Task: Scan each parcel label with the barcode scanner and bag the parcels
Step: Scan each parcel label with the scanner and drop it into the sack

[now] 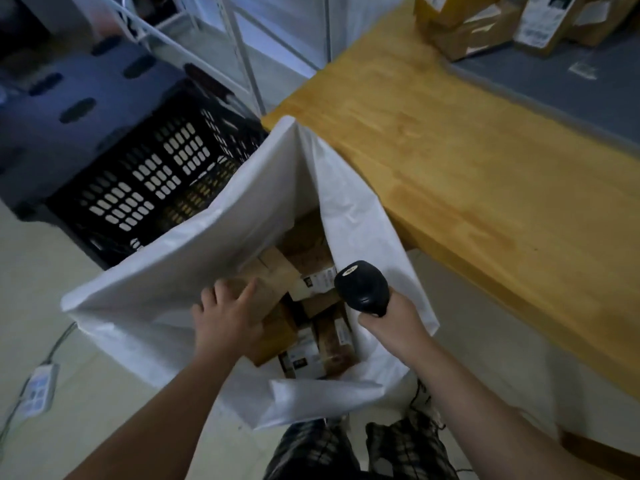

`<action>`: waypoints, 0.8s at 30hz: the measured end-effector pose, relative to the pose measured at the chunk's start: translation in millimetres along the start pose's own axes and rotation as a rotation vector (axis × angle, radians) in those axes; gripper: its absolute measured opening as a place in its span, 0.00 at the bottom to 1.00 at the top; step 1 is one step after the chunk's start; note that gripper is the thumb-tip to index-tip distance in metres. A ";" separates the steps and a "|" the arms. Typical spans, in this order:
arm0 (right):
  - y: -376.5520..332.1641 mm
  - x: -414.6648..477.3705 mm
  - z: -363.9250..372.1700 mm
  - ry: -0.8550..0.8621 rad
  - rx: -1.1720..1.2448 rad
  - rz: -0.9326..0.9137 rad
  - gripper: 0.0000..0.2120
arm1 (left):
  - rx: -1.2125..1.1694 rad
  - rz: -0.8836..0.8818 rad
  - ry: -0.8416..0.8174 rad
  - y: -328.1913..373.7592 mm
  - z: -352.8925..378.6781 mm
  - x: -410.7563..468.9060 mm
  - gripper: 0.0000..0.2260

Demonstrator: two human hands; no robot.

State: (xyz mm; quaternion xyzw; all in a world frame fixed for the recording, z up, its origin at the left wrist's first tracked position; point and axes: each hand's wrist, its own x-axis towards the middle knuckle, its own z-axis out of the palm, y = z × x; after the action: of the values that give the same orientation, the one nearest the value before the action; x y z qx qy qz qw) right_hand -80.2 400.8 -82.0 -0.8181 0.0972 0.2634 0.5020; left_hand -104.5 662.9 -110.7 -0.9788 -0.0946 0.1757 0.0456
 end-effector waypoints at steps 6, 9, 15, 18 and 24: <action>-2.8 11.8 30.1 -0.015 -0.033 -0.021 0.10 | 0.343 0.103 -0.103 -5.6 32.0 32.8 0.31; 1.4 22.3 43.5 -0.028 -0.028 -0.006 0.11 | 0.292 0.117 -0.210 2.3 57.4 58.6 0.25; 14.2 45.6 59.2 -0.001 -0.004 0.035 0.09 | 0.065 -0.047 -0.310 3.7 79.1 83.8 0.20; 17.2 53.9 60.8 0.008 -0.034 0.057 0.09 | 0.105 -0.015 -0.379 -8.8 82.0 85.5 0.22; 18.1 48.5 46.8 0.109 -0.064 0.072 0.08 | 0.009 0.149 -0.166 12.8 49.6 67.5 0.17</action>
State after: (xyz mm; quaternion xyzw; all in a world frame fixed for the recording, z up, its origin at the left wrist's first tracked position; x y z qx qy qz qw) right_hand -62.6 438.1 -138.2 -0.8426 0.1453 0.2395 0.4599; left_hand -57.7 666.8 -181.2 -0.9650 -0.0240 0.2597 0.0289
